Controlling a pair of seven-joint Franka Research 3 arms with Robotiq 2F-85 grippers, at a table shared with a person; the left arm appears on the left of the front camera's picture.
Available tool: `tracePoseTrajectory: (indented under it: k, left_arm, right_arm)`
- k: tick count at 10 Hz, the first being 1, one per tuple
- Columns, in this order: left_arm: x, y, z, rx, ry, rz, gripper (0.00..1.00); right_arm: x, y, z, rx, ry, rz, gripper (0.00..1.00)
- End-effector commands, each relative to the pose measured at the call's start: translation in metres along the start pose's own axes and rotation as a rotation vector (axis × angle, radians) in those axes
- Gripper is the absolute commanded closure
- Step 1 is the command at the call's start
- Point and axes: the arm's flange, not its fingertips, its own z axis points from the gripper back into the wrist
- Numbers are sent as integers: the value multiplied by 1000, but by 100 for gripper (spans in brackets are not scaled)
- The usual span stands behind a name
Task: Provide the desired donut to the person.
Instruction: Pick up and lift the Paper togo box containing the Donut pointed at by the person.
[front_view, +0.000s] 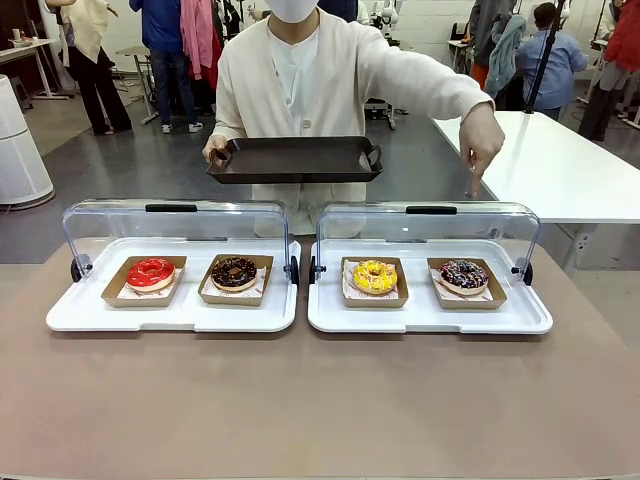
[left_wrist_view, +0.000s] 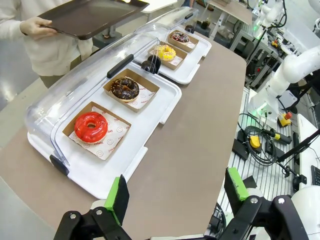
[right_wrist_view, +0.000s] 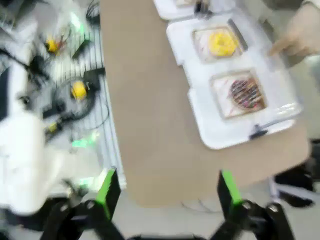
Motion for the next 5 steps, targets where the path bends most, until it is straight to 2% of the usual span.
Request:
tracePoseTrajectory:
  k: [1,3,5]
  left_arm:
    - [0,0,1,-6,-17,-7,0]
    - [0,0,1,-6,-17,-7,0]
    - [0,0,1,-6,-17,-7,0]
  right_arm:
    - [15,-14,-36,1,146,99,0]
    - [36,-13,-76,-14,184,188,0]
    - [53,-8,-116,-35,133,250,0]
